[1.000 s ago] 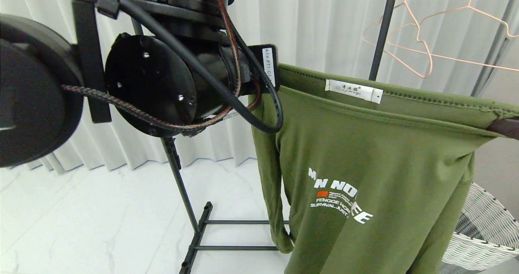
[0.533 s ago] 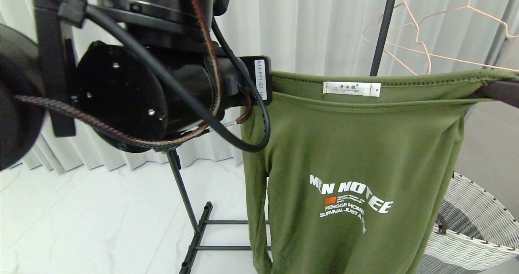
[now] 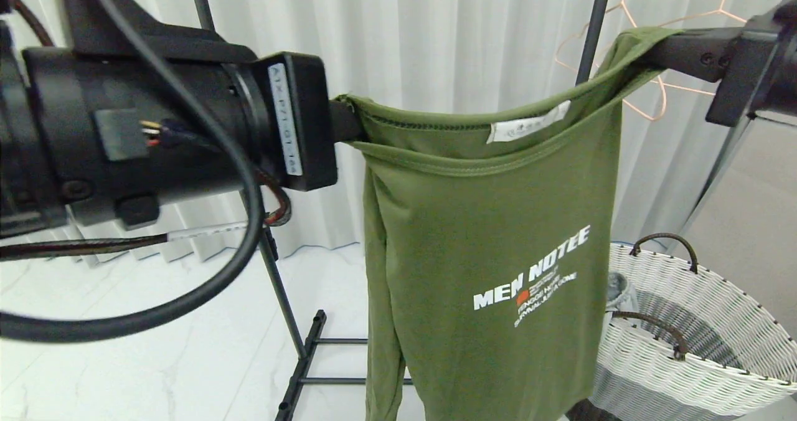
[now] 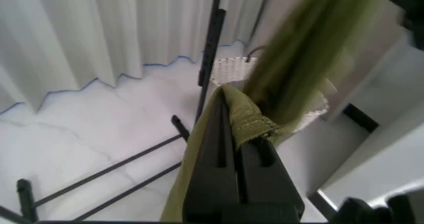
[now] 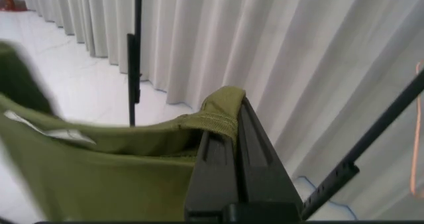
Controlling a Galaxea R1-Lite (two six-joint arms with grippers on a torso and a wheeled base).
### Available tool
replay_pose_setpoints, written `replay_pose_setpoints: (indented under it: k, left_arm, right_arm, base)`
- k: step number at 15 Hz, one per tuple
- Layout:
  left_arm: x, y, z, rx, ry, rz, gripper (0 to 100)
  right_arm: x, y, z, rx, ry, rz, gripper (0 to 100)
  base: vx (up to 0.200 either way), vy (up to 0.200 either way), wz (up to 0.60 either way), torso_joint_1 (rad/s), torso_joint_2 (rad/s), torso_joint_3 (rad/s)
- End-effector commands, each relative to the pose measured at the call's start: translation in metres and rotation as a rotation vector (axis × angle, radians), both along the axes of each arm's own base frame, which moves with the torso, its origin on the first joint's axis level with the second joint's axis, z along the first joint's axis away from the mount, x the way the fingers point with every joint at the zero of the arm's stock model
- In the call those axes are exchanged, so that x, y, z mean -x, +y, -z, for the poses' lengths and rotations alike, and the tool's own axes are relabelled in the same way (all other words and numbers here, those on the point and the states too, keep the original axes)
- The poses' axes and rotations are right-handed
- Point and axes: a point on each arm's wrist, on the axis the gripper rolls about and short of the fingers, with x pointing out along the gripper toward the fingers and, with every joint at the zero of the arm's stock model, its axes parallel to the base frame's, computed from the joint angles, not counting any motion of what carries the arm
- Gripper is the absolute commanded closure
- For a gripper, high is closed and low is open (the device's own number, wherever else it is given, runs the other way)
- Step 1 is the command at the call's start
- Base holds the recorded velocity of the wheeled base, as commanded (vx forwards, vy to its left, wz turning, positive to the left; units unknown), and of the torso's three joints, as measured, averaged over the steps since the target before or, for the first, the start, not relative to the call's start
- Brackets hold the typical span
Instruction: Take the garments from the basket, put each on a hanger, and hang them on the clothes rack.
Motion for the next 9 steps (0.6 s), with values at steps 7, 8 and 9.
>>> replay_pose_setpoints:
  k: [7,8,9]
  left_arm:
    - [0.014,0.014,-0.002,-0.011,-0.053,0.017,100]
    - [0.005,0.009,-0.002,-0.034,-0.073,0.002,100]
    - [-0.009,0.006,-0.005,-0.036,-0.112,-0.037,100]
  right_arm:
    - [-0.020,0.019,0.007,0.023,0.029,0.001,100]
    - [-0.019,0.018,0.007,0.019,0.033,0.021,100]
    - [-0.018,0.016,0.005,0.010,0.032,0.048,100]
  base:
    - [0.000,0.000,0.00,0.000,0.00,0.000]
    - [0.000,0.000,0.00,0.000,0.00,0.000]
    - [0.000,0.000,0.00,0.000,0.00,0.000]
